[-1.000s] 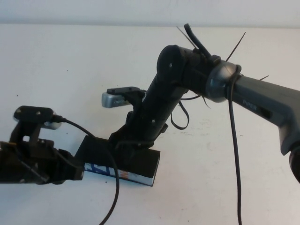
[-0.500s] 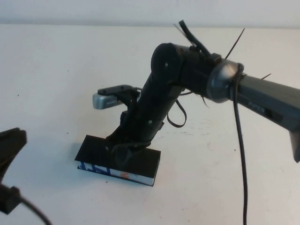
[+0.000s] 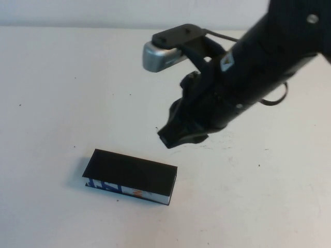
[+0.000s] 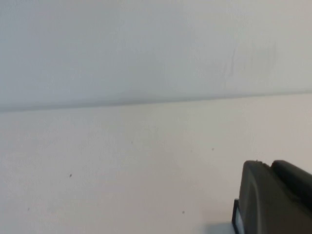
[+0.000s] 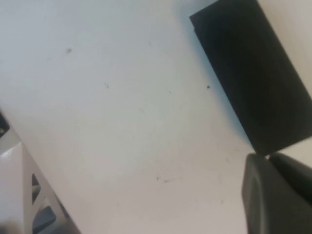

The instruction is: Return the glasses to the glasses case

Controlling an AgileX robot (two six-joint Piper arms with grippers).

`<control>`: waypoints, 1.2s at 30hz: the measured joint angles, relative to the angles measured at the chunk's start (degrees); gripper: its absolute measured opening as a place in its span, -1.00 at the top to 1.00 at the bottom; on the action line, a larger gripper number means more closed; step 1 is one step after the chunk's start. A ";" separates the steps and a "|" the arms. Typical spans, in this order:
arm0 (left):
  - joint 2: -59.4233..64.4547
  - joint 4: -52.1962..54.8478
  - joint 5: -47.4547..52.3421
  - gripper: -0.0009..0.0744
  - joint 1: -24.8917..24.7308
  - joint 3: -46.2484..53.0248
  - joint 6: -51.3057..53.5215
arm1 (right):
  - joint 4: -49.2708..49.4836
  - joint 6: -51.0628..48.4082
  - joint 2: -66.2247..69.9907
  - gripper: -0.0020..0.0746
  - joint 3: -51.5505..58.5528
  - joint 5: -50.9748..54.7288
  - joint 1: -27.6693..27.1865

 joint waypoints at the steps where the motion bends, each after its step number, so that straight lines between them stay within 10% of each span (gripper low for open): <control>1: -0.10 0.00 -1.19 0.99 0.00 1.43 0.00 | -0.49 0.55 -2.67 0.98 2.45 -1.27 0.00; 18: -0.10 -0.22 1.70 0.99 0.00 3.15 0.00 | 1.35 2.67 -42.99 0.98 50.59 -34.47 0.00; 32: -0.10 -0.22 1.80 0.99 0.00 3.15 0.00 | -1.60 2.89 -51.52 0.98 69.62 -53.84 -0.14; 36: -0.10 -0.22 1.91 0.99 0.00 3.15 0.00 | -1.75 2.89 -55.28 0.98 76.39 -62.32 -7.99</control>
